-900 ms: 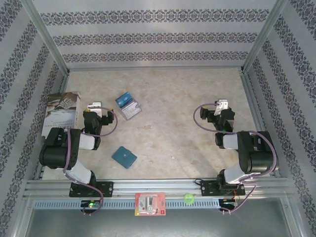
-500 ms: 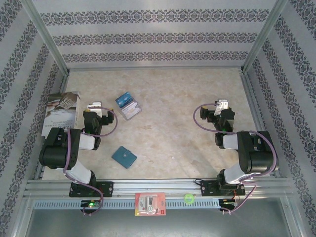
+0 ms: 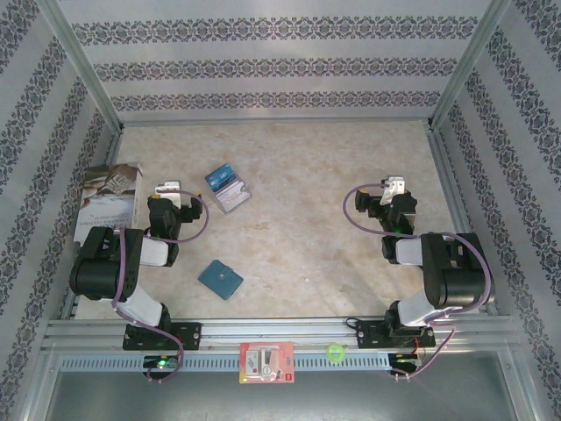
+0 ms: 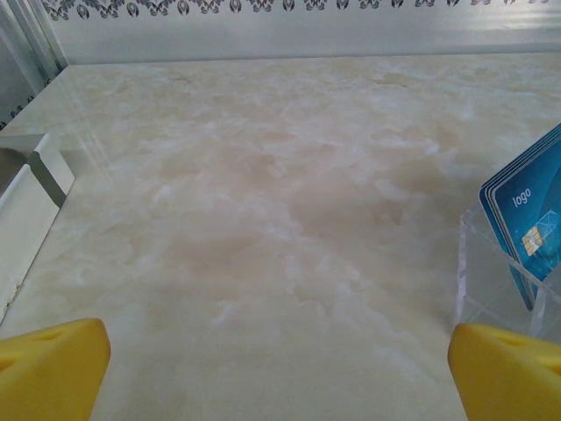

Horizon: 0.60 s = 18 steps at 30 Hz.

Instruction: Take the credit cards out of the card holder

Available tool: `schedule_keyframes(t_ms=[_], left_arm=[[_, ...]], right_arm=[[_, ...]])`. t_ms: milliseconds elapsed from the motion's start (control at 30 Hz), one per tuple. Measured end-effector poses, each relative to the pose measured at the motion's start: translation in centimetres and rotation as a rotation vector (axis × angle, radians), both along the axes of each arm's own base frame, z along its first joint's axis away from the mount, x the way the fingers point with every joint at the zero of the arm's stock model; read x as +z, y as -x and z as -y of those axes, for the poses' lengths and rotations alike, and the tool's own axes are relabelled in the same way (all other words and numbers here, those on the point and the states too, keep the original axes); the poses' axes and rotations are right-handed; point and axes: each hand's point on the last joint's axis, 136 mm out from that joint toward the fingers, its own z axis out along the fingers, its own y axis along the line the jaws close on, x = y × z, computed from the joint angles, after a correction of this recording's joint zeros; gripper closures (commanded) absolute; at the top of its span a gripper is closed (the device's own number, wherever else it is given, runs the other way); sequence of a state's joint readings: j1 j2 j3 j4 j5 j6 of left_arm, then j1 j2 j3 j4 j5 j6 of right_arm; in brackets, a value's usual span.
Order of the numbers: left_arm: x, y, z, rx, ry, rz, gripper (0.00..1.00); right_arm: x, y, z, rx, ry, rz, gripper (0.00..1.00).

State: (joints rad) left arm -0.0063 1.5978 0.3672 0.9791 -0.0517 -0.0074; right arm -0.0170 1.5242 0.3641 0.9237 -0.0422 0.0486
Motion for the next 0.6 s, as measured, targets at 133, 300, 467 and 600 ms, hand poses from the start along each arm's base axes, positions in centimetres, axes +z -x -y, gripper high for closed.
schedule_keyframes(t_ms=[133,300,467,600], left_arm=[[0.00,0.00,0.00,0.000,0.000,0.000,0.01],[0.00,0.00,0.00,0.000,0.000,0.000,0.01],[-0.01,0.00,0.00,0.000,0.000,0.000,0.01],[0.26,0.26,-0.27,0.015,-0.005,-0.008,0.01]], right_arm=[[0.00,0.00,0.00,0.000,0.000,0.000,0.02],[0.00,0.00,0.00,0.000,0.000,0.000,0.02],[0.01,-0.01,-0.01,0.000,0.000,0.000,0.02],[-0.01,0.07,0.05,-0.003,-0.001,-0.009,0.02]])
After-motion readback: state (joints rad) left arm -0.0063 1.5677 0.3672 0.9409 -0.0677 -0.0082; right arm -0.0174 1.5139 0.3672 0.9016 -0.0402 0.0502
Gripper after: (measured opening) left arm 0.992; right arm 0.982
